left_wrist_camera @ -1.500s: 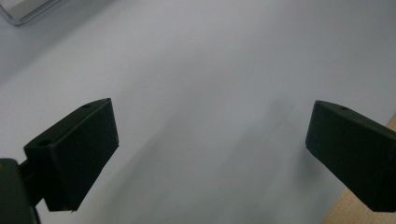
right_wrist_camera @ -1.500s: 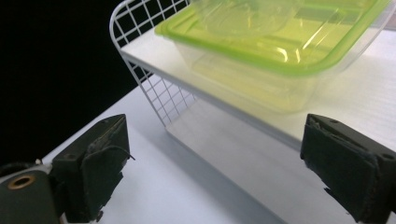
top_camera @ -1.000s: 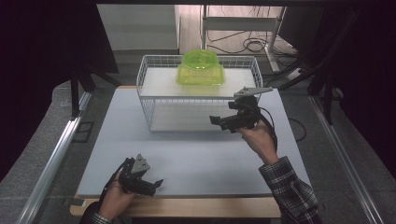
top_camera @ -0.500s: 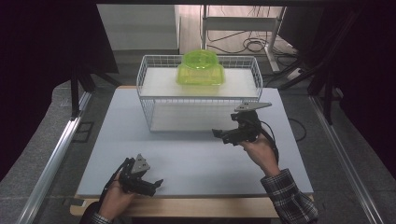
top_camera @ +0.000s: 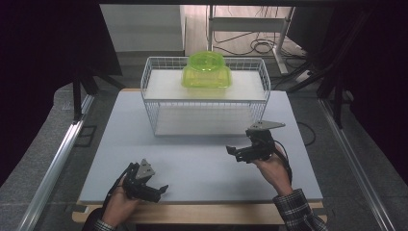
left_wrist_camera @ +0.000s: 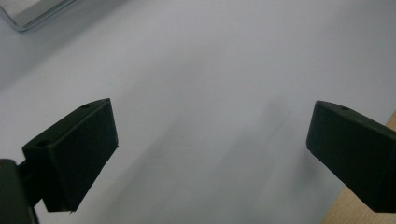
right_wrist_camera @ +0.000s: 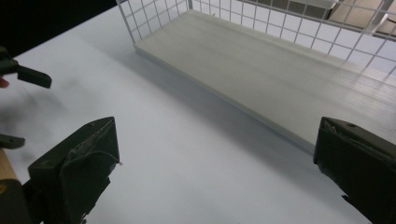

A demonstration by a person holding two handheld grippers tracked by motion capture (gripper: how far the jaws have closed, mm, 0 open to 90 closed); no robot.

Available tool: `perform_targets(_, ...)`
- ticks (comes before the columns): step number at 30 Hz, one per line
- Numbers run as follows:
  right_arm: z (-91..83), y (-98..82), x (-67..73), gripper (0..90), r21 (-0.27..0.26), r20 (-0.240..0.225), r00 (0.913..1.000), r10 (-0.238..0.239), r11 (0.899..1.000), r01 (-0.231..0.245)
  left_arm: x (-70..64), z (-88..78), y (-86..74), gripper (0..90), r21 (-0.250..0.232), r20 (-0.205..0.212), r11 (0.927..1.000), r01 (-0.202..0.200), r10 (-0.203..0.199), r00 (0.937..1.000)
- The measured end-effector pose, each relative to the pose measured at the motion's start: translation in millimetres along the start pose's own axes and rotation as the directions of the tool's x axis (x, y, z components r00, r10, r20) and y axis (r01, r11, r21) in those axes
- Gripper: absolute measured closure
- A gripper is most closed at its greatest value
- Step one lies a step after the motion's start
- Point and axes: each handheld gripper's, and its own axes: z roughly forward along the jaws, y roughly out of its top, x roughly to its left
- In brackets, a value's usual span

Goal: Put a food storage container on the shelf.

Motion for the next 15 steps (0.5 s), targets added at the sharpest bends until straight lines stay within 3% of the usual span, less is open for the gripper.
perform_targets(15,-4.5,-29.0,-3.9,0.0,0.012,0.026,0.9994,0.021,1.0,-0.022,0.6,-0.6,-0.5,1.7,-0.008,0.003,1.0,0.005,-0.005,1.0)
